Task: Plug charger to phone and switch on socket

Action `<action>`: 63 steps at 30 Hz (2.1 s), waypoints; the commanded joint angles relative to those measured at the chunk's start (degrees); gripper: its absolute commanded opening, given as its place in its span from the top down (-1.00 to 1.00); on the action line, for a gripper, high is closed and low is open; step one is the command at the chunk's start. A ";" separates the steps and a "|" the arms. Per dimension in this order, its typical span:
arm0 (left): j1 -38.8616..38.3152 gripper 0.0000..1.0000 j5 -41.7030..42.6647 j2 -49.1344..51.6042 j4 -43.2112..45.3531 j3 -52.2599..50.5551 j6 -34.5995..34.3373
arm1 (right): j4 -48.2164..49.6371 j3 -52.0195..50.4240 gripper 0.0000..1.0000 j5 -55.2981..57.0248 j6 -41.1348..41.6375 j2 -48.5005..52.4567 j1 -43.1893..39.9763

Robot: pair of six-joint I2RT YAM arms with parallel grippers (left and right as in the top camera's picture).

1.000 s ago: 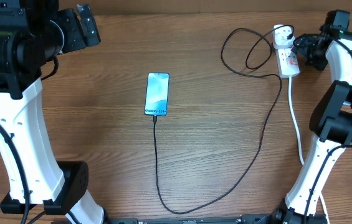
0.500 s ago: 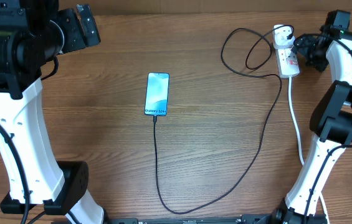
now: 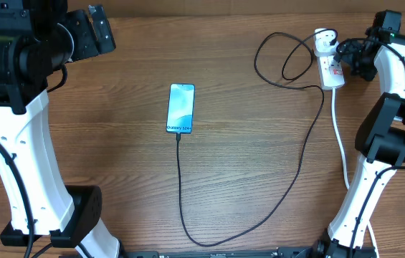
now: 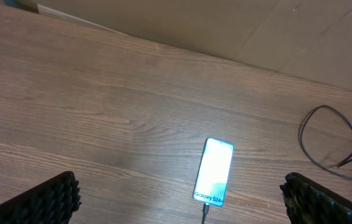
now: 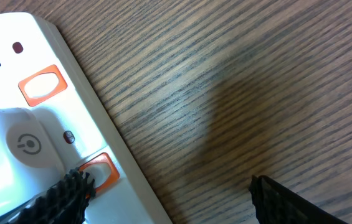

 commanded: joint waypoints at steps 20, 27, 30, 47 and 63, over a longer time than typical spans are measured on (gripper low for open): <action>-0.11 -1.00 -0.92 0.37 -0.09 0.13 1.05 | -9.84 2.69 -1.00 -0.81 -0.70 -12.28 -0.70; -0.11 -0.99 -0.92 0.39 -0.09 0.13 1.05 | -17.77 2.69 -1.00 -0.83 -0.70 -26.62 -0.68; -0.11 -1.00 -0.94 0.39 -0.09 0.13 1.05 | -22.29 2.69 -1.00 -1.81 -0.74 -33.00 -0.68; -0.11 -0.99 -0.92 0.39 -0.09 0.13 1.05 | -44.87 2.58 -1.00 -5.62 -0.98 -64.96 -0.68; -0.11 -0.99 -0.92 0.42 -0.09 0.13 1.05 | -44.94 2.49 -1.00 -12.90 -9.18 -85.02 -0.61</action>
